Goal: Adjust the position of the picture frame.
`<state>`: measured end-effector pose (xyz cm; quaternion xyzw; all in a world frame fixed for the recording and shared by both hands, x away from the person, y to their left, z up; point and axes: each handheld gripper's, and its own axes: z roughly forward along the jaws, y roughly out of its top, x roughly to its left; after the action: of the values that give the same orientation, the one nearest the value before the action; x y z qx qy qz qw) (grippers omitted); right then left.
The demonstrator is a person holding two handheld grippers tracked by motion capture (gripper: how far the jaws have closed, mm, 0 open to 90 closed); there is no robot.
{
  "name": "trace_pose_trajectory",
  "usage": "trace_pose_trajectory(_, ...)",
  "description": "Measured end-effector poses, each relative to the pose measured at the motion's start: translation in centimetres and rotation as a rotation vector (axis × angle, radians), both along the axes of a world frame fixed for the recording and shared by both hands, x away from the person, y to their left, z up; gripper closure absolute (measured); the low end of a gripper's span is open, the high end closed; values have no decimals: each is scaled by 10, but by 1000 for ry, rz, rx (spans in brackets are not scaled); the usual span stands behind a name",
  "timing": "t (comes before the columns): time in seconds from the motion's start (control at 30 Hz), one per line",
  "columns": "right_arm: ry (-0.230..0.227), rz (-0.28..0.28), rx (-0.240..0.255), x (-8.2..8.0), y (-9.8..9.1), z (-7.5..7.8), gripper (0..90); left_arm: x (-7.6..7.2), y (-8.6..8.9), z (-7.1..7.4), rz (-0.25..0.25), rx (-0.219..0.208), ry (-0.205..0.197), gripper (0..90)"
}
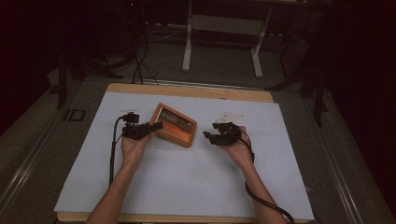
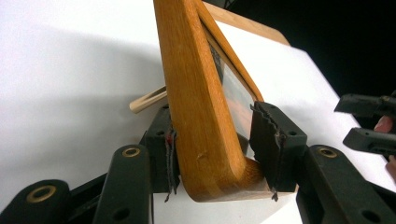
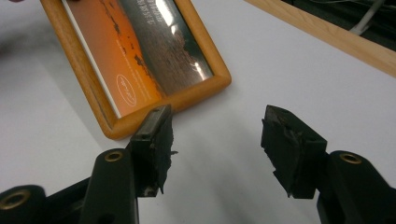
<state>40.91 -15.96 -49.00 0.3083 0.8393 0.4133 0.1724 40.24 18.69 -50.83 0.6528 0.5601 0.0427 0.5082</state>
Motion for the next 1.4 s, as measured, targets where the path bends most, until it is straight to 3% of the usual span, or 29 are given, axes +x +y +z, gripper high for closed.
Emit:
trace_pose_trajectory(0.2, -12, 6, -1, 2, 0, 5, 429, 0, -7, 9, -15, 49, -29, 551)
trace_pose_trajectory(0.37, -18, 11, 1, 4, 1, 8, 429, -2, -15, 22, -56, 101, -87, 570)
trace_pose_trajectory(0.57, -33, 30, 5, 7, 7, 15, 429, -5, -23, 35, -115, 124, -139, 612)
trace_pose_trajectory(0.8, -46, 55, 49, 15, 11, 30, 439, -8, -32, 47, -185, 154, -184, 645)
trace_pose_trajectory(0.9, -55, 67, 52, 16, 11, 34, 447, -9, -34, 50, -209, 142, -191, 660)
trace_pose_trajectory(1.17, -71, 136, 48, 19, 8, 44, 445, -11, -47, 61, -305, 180, -242, 692)
trace_pose_trajectory(1.4, -74, 196, 57, 21, 8, 49, 441, -11, -48, 62, -343, 184, -266, 696)
